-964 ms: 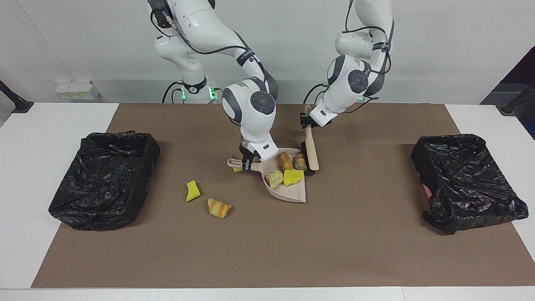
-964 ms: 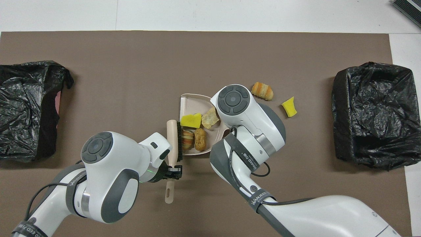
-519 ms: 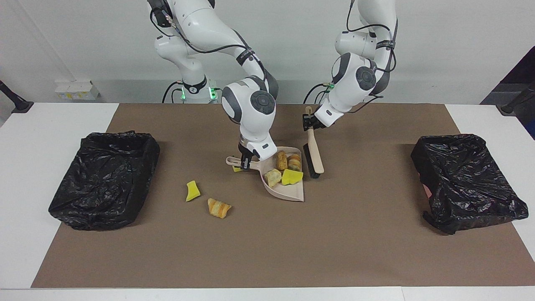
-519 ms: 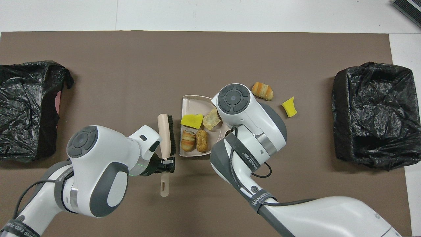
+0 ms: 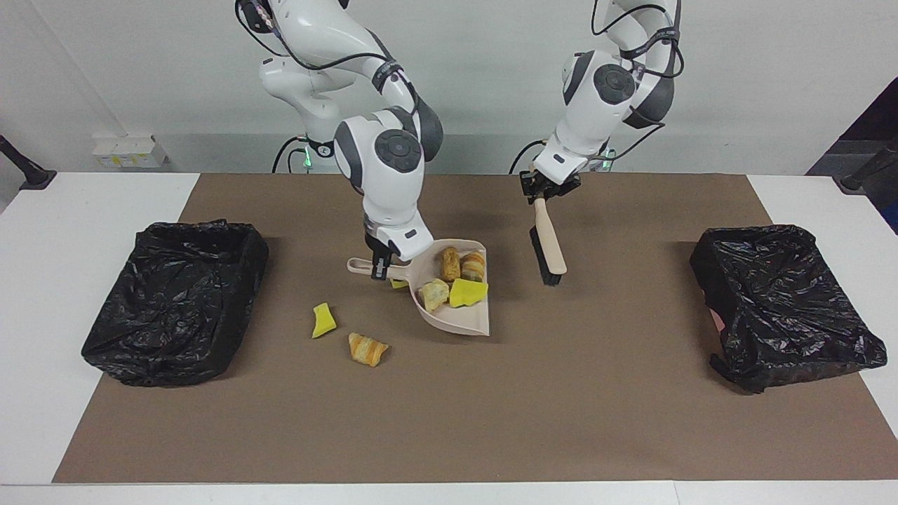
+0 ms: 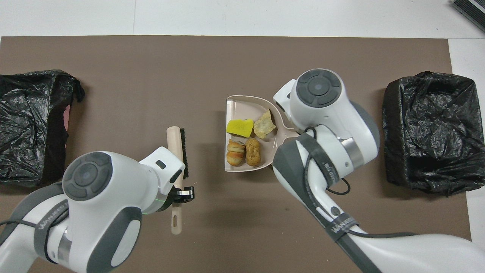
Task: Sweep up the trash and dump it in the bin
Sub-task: 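Carry the loaded dustpan with the right gripper to the near bin, then tip the dustpan over the bin with the right gripper while the left gripper withdraws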
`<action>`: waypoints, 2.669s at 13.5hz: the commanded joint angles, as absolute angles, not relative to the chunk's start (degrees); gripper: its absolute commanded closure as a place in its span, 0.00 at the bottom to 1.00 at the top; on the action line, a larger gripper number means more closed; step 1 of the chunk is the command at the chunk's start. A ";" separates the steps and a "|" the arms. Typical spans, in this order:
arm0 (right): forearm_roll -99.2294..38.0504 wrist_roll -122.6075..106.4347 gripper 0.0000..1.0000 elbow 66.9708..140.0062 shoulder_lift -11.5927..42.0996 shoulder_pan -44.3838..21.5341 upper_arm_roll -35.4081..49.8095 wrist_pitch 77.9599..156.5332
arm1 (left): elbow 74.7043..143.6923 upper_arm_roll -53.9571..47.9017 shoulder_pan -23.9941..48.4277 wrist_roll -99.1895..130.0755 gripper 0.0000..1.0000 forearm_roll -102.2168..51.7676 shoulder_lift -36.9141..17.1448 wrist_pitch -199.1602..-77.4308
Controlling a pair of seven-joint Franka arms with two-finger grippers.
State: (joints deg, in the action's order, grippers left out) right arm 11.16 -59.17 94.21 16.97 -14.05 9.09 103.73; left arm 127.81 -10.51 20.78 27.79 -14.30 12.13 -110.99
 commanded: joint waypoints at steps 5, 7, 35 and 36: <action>8.79 -76.34 1.00 83.24 15.91 -0.99 9.67 91.59 | 133.75 -10.90 34.26 42.79 1.00 -12.30 10.20 -117.30; 8.96 -83.11 1.00 82.88 15.30 3.75 9.58 90.79 | 136.57 -10.90 37.08 44.56 1.00 -12.30 9.06 -121.53; 68.53 -68.73 1.00 90.88 12.83 13.36 8.70 95.01 | 128.42 -10.55 19.63 38.70 0.00 -4.49 4.57 -128.67; 70.56 -68.90 1.00 90.88 12.75 12.32 8.70 94.66 | 127.10 -10.55 16.47 35.97 0.00 -4.48 4.92 -127.89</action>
